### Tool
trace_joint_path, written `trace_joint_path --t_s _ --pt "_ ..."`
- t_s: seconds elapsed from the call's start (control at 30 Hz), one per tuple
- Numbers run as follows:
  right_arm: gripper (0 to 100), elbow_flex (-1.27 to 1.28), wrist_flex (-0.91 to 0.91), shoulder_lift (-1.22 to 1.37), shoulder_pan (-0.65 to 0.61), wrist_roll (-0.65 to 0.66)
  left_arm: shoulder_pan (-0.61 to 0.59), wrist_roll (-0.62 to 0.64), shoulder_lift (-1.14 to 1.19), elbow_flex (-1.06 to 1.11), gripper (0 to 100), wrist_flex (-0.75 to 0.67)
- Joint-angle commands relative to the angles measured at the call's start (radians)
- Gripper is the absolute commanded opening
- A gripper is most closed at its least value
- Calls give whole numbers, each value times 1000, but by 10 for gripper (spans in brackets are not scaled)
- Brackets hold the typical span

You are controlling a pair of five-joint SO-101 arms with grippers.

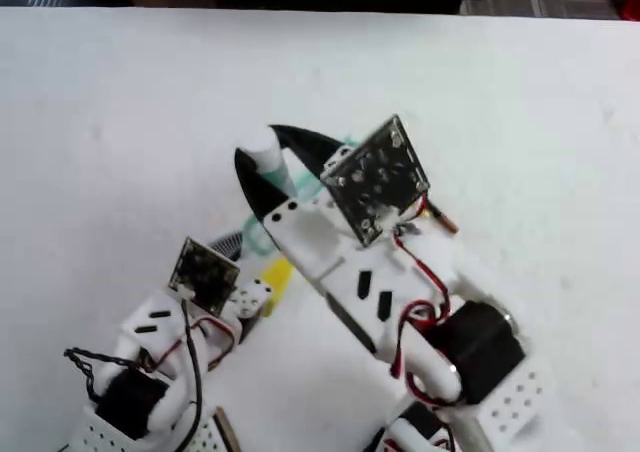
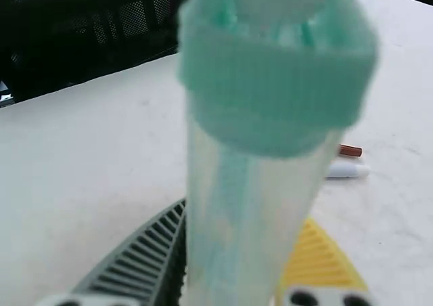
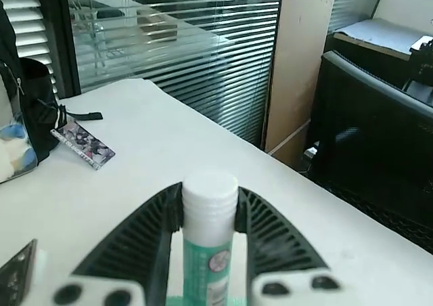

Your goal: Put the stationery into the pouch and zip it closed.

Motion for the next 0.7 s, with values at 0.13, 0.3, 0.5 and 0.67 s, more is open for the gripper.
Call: trace_joint_path --t_s 0.13,0.3,0.5,0.67 --pt "17 146 -174 -21 7 -6 4 11 -7 -37 185 0" --pt "17 157 -151 -22 7 -6 -13 11 -7 -35 185 -2" --pt "17 150 -10 -56 5 69 -70 12 -7 -41 185 -11" --pt "24 144 56 -125 1 77 -70 54 -7 -37 185 -18"
